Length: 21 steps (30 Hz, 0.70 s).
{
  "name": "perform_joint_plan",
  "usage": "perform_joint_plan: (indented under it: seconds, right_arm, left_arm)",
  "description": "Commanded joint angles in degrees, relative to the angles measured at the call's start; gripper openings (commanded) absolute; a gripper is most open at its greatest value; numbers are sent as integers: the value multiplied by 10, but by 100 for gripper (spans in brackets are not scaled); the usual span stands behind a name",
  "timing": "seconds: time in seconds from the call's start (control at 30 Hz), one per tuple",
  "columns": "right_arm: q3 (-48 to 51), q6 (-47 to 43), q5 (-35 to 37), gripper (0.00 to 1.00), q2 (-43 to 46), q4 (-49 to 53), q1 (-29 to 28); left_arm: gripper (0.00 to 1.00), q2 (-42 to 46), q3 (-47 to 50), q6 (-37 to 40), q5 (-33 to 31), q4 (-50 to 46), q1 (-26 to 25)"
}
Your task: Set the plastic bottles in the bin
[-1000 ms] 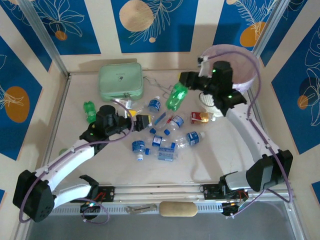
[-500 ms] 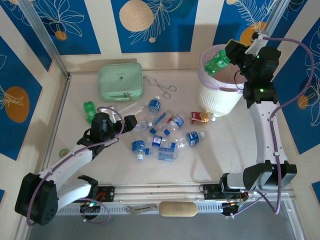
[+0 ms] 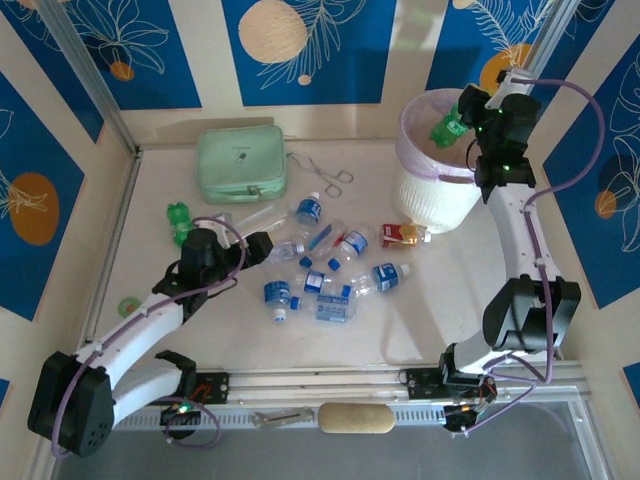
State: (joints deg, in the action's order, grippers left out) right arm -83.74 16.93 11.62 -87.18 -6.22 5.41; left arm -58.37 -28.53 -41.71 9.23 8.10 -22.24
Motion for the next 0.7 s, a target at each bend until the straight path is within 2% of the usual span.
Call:
perform_joint_plan:
  seconds: [0.0, 0.1, 0.2, 0.3, 0.43, 0.57, 0.6, 0.67]
  right_arm:
    - [-3, -25, 12, 27, -15, 5, 4]
    - [-10, -26, 2, 30, -33, 32, 4]
    - [-25, -20, -2, 37, -46, 55, 4]
    - [-40, -14, -4, 52, -50, 67, 4]
    - [-62, -19, -9, 77, -47, 82, 0]
    - [-73, -28, -6, 95, -27, 93, -9]
    - [-70, -26, -7, 100, -17, 91, -13]
    - [-64, -29, -14, 99, 5, 88, -25]
  left_arm:
    - [100, 16, 4, -4, -17, -1, 3]
    - [99, 19, 4, -1, -25, -12, 4]
    - [99, 19, 3, 3, -25, -19, 4]
    - [99, 20, 0, 10, -25, -29, 4]
    - [100, 27, -3, 18, -32, -47, 4]
    - [100, 33, -10, 29, -54, -73, 4]
    - [99, 35, -16, 36, -66, -87, 4]
    - [100, 36, -32, 52, -92, -120, 6]
